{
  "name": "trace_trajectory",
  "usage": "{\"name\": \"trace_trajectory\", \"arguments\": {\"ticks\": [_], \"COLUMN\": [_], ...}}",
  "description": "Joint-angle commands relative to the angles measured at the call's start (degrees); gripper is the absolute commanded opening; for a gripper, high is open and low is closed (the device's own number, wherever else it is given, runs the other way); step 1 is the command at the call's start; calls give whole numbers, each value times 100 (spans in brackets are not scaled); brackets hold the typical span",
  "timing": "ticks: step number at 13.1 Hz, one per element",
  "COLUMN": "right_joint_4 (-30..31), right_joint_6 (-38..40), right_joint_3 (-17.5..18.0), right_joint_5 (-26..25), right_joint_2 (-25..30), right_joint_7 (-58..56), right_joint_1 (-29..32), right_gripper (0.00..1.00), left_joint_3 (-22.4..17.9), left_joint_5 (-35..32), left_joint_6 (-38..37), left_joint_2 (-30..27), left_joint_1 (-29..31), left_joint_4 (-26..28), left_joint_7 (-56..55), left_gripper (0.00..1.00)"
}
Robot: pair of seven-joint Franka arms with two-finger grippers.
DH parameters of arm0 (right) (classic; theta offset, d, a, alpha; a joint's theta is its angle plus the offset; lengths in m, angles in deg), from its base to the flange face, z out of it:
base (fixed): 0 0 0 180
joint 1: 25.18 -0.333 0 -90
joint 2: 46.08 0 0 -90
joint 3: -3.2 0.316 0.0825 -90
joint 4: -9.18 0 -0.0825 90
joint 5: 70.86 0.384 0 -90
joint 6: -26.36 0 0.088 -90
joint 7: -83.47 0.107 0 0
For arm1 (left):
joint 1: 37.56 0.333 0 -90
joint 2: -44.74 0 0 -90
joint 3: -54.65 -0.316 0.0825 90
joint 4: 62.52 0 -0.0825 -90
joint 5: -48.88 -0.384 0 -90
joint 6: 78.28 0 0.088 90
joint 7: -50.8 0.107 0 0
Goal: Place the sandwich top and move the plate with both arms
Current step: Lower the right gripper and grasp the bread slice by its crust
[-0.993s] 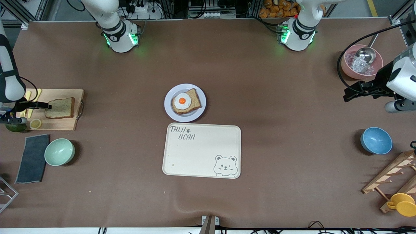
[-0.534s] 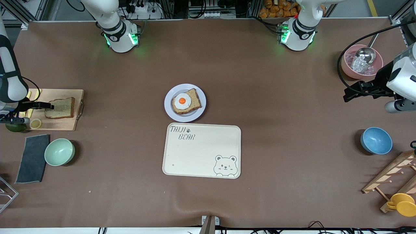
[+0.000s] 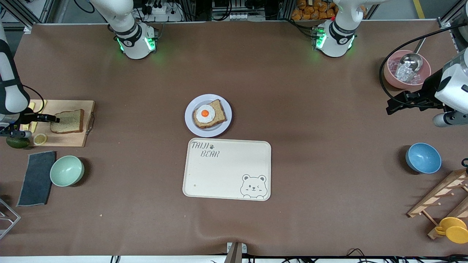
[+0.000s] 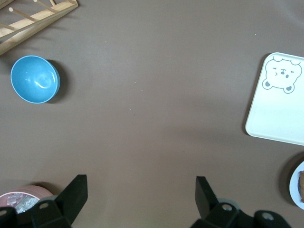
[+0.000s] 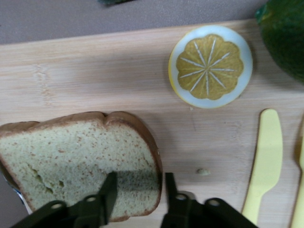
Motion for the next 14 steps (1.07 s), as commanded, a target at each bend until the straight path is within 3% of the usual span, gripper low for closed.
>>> {"name": "trace_trajectory", "arguments": {"ticks": [1, 8, 14], "right_joint_4": [16, -89, -915], "right_joint_6": [-50, 38, 1399], "right_joint_3": [110, 119, 137], "right_joint_5": [158, 176, 176], "right_joint_2": [-34, -34, 54], "right_joint_7": [-120, -191, -155], "right_joint_1": [188, 136, 13], "right_gripper": [0, 0, 0], "left_joint_3": [17, 17, 26], "left_joint_5": [-100, -92, -100], "left_joint_6": [-55, -55, -55], "left_joint_2": [-49, -57, -58], "left_joint_1": [2, -6, -6], "left_joint_4": [0, 8, 8], "left_joint_7": [-5, -65, -5], "left_gripper": [100, 100, 100]}}
